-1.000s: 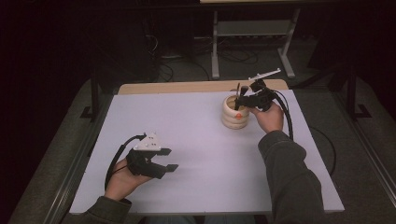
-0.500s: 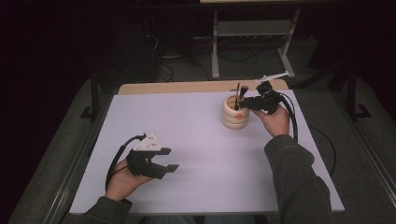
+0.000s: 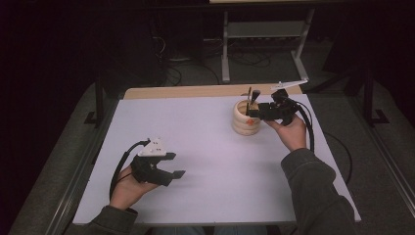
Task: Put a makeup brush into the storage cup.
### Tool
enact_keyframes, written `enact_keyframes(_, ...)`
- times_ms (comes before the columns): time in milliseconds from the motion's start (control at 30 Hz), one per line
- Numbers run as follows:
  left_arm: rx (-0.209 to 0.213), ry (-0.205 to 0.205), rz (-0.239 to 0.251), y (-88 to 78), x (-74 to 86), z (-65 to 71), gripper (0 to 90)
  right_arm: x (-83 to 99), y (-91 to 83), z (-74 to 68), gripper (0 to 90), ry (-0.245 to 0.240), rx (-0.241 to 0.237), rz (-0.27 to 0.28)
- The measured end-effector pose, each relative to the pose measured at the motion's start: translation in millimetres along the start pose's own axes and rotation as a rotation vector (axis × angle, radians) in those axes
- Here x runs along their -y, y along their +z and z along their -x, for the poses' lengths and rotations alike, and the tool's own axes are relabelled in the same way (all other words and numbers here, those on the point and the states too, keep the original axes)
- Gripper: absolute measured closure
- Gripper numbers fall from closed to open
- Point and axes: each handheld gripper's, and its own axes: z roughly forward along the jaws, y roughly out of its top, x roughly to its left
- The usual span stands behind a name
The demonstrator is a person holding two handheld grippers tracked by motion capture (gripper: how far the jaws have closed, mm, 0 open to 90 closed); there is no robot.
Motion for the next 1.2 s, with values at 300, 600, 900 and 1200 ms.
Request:
enact_keyframes(300,-0.014,-0.009,0.0,-0.5,3.0,-3.9,29.6,5.1,-6.8,-7.8,35.4,-0.016,-0.01,0.011)
enact_keyframes(600,-0.033,-0.034,0.002,-2.6,9.1,-11.1,26.6,16.0,-13.1,-14.0,30.4,-0.023,-0.011,0.023)
enact_keyframes(900,-0.04,-0.037,0.015,-8.1,9.0,-10.8,24.9,25.6,-15.1,-21.2,28.8,-0.028,-0.01,0.026)
enact_keyframes(1200,-0.042,-0.05,0.021,-8.3,9.7,-11.9,23.1,30.6,-17.7,-23.3,27.3,-0.042,-0.008,0.026)
